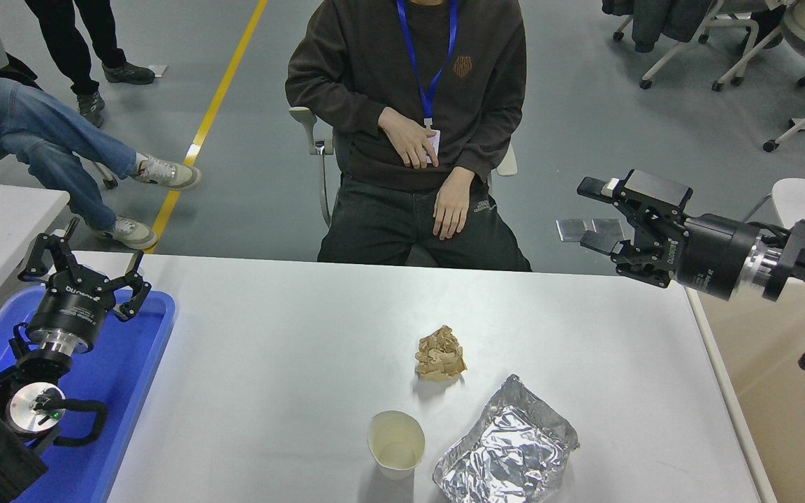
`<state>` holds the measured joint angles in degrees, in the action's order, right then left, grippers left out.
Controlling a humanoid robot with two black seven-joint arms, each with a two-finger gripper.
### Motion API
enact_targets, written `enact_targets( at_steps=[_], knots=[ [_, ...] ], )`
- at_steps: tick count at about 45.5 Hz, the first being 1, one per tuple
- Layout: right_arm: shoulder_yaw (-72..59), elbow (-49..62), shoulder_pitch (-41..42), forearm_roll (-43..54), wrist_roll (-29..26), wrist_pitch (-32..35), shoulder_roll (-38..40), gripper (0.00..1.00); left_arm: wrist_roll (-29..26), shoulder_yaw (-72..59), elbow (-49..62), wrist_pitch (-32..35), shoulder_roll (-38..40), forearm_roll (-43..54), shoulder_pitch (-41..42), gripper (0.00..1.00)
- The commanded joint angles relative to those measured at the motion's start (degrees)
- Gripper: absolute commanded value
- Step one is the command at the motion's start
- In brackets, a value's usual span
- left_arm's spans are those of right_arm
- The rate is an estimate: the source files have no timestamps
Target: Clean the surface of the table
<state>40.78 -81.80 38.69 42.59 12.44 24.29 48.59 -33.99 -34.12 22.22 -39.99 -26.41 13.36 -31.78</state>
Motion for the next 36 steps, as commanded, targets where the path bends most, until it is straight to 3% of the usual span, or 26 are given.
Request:
enact_targets(
  at_steps=[1, 10, 21, 36],
  knots=[
    [-2.54, -1.52, 1.73, 3.47, -2.41, 1.64, -3.94, 1.0, 0.06, -0.07, 0.01, -0.09, 0.04, 0.0, -0.04, 1.0],
    [-9.83, -4.25, 7.96, 9.36, -4.79, 1.9, -4.29, 1.0, 0.06, -0.07, 0.01, -0.09, 0.04, 0.0, -0.04, 1.0],
    [-27.67, -4.25, 24.22, 9.53, -9.45, 2.34, -4.9, 1.0, 0.06, -0.07, 0.01, -0.09, 0.04, 0.0, -0.04, 1.0],
    [-36.29, -6.09, 33.81, 13.22, -10.76, 5.59, -15.1, 1.0, 0.06, -0.07, 0.01, -0.09, 0.04, 0.0, -0.04, 1.0]
  ],
)
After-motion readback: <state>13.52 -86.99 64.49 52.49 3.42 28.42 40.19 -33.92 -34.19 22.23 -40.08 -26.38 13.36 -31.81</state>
